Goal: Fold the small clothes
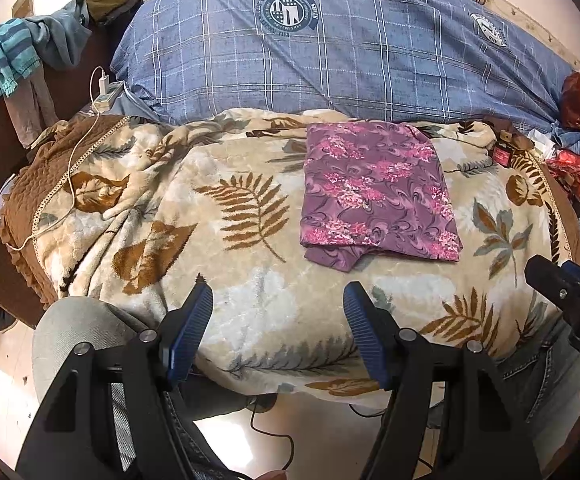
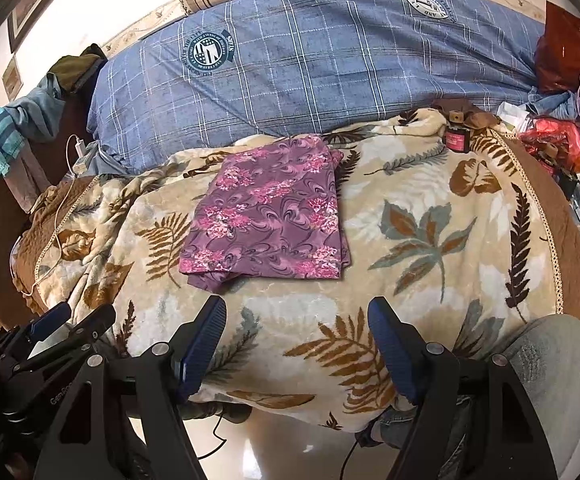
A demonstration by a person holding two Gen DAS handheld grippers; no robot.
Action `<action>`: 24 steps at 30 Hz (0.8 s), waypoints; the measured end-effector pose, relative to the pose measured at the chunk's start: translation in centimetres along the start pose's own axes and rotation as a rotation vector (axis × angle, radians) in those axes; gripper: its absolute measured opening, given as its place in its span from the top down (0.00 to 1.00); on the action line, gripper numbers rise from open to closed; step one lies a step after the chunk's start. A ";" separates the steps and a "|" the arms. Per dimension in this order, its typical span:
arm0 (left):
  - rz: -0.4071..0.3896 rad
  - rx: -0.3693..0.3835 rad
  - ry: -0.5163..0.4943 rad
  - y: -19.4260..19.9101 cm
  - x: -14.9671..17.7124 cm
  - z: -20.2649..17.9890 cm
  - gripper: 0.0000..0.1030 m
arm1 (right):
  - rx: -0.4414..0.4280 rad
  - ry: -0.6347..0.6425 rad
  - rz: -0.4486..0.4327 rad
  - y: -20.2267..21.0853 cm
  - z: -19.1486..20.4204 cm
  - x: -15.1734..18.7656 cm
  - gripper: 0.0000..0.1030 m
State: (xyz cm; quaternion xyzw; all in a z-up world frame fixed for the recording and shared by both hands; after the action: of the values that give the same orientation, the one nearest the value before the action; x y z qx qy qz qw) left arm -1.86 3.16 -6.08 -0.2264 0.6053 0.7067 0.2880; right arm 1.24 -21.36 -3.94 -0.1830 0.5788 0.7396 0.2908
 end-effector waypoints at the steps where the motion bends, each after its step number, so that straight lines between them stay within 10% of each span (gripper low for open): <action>1: -0.001 -0.001 0.001 0.1 0.0 0.0 0.35 | 0.000 0.002 -0.003 0.1 0.0 0.0 0.27; 24: -0.013 0.002 0.011 1.0 0.0 -0.2 0.35 | 0.013 0.020 -0.020 0.8 0.6 -0.4 0.27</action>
State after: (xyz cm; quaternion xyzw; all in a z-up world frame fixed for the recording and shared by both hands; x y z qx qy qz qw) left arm -2.55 2.88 -5.32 -0.2339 0.6060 0.7029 0.2896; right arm 1.08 -20.98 -2.88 -0.1943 0.5848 0.7309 0.2934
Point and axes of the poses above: each gripper's, at about its wrist camera, not at the fingertips, and y roughly against the way its jaws point, z to its left, x to its underside, the point moved 2 cm from there along -y, roughly the way its jaws point, and after that the axes turned 9 degrees about -y, right-handed, at the moved point
